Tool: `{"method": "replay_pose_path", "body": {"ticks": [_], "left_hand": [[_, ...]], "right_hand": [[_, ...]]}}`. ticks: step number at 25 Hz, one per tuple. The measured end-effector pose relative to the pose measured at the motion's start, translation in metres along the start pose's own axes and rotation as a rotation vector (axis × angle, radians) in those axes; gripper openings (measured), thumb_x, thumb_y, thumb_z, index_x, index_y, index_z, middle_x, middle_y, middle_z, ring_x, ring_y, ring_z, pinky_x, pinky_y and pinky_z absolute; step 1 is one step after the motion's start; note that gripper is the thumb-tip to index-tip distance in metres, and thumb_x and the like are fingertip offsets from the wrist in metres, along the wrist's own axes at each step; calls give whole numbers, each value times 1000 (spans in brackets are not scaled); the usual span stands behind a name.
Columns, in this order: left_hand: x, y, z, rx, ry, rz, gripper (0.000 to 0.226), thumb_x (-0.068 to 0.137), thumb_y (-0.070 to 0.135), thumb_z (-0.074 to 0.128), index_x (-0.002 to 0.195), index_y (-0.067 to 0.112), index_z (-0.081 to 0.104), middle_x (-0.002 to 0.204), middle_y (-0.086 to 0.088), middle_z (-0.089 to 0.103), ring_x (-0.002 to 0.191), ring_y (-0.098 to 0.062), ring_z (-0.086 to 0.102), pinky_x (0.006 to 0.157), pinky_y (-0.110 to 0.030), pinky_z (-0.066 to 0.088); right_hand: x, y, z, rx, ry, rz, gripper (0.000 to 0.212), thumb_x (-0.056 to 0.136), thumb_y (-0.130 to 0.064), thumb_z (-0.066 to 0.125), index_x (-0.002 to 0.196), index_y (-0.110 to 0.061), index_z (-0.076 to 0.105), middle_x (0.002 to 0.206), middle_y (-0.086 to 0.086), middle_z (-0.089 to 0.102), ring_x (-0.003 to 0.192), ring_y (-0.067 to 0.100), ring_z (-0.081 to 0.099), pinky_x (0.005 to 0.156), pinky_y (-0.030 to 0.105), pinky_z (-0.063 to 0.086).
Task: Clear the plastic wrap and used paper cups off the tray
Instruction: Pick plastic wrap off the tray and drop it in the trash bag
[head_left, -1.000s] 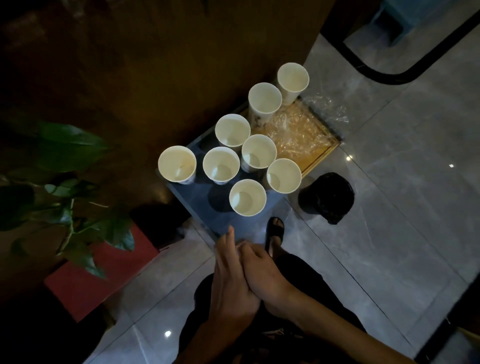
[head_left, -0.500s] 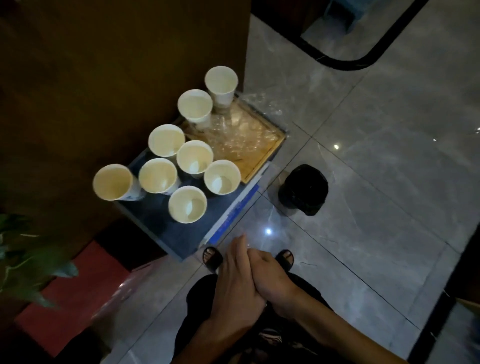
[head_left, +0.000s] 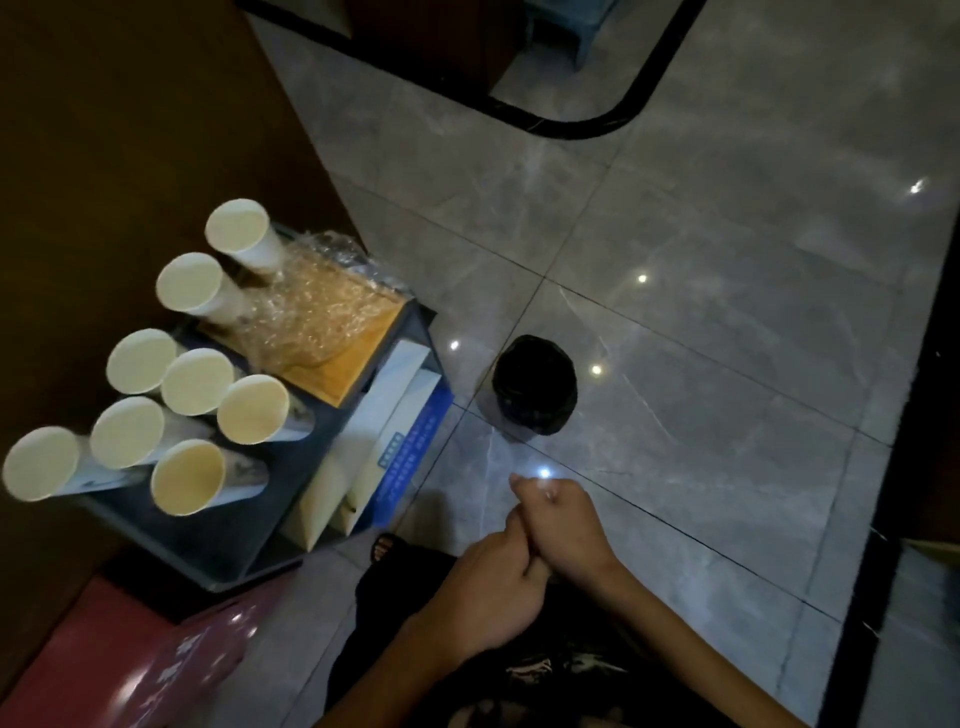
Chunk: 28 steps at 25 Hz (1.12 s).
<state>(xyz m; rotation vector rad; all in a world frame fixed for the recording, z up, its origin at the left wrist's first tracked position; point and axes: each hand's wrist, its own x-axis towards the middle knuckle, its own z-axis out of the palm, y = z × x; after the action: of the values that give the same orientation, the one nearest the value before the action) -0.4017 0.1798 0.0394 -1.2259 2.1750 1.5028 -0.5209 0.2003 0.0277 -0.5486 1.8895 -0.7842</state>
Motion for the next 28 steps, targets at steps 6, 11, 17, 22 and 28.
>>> {"method": "replay_pose_path", "body": {"ticks": [6,11,17,22,28], "left_hand": [[18,38,9,30,-17,98,75,81,50,48,148,39,17,101,12,68,85,-4,65,65,-15,46],[47,49,-5,617,189,211,64,94,41,49,147,4,46,82,-6,72,53,-14,63,44,-22,34],[108,33,-40,790,47,76,59,99,28,38,150,1,25,109,-15,69,92,-33,70,100,-52,45],[154,14,-59,815,-50,-27,66,97,31,43,151,2,20,141,-20,43,124,-38,49,102,-51,42],[185,3,-67,702,-230,-11,75,96,43,44,151,2,12,143,-22,41,120,-36,54,94,-48,50]], "right_hand": [[21,4,-37,427,83,204,39,89,-6,58,56,-15,41,49,3,41,44,14,41,43,23,35],[40,-4,-43,786,10,420,13,92,-7,57,85,-6,68,72,15,62,64,26,62,55,26,49],[83,-14,-14,763,115,635,32,82,-14,55,51,-18,52,55,3,50,57,20,49,60,35,40],[120,-42,3,764,37,588,42,94,-36,54,62,-18,74,75,-2,76,70,14,73,69,32,50],[156,-32,10,182,116,408,36,102,-30,53,95,-1,72,93,13,76,92,26,71,90,42,56]]}}
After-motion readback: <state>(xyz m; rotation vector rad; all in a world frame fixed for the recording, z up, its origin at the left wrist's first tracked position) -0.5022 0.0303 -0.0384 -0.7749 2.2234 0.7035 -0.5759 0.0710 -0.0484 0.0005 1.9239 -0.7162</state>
